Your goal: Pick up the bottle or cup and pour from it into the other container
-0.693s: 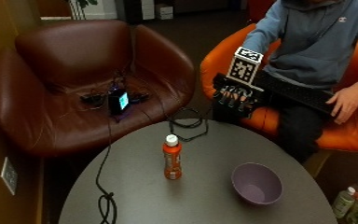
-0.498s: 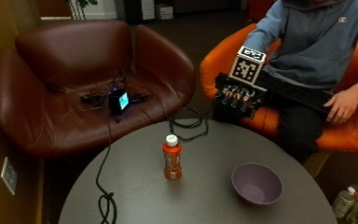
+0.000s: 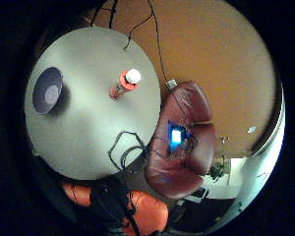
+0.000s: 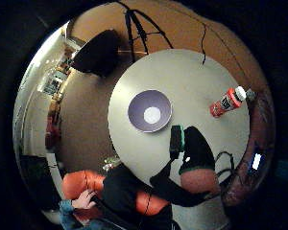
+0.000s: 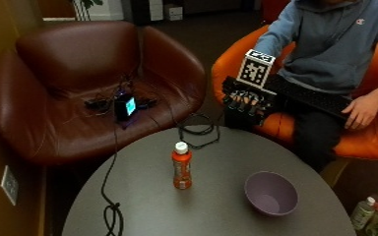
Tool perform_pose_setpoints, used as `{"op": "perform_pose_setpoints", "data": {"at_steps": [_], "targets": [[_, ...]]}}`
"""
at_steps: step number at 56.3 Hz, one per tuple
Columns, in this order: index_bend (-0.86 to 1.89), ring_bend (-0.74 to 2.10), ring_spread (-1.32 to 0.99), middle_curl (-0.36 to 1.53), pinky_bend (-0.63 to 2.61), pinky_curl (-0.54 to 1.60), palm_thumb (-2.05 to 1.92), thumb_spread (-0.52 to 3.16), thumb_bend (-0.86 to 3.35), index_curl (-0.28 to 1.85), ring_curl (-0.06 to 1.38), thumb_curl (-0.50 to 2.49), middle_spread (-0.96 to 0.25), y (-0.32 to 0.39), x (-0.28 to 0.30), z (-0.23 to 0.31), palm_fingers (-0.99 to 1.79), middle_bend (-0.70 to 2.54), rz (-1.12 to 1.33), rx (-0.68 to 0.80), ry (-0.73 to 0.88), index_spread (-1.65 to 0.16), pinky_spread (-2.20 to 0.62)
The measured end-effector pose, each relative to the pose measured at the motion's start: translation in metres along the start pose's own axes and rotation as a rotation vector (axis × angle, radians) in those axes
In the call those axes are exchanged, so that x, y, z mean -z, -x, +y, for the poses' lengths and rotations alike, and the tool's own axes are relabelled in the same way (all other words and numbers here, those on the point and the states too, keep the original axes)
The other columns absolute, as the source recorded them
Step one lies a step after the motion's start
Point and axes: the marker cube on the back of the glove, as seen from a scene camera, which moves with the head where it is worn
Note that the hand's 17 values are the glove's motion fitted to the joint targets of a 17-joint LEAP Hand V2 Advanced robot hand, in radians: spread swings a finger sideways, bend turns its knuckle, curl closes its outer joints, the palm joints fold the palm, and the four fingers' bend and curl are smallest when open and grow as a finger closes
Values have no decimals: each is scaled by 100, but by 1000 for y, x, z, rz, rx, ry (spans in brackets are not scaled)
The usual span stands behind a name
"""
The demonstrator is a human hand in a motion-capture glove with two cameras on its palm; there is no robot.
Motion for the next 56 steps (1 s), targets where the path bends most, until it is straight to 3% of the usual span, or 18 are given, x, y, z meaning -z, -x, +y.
{"op": "perform_pose_setpoints", "data": {"at_steps": [8,13,22,56], "targets": [[17,32,-6,21,41,30,71,105,3,29,22,39,-8,-11,-5,3,11,17,-22,-18,-60,-39,23],[17,33,-7,22,41,30,72,105,1,29,23,41,-8,-21,-9,-3,11,17,-26,30,-188,-39,23],[16,34,-8,23,40,31,73,106,-2,29,25,42,-8,-34,-11,10,11,18,-52,-48,-120,-39,23],[16,36,-8,26,40,34,73,107,-2,29,28,45,-7,-98,-37,37,12,17,-158,-147,-196,-39,23]]}}
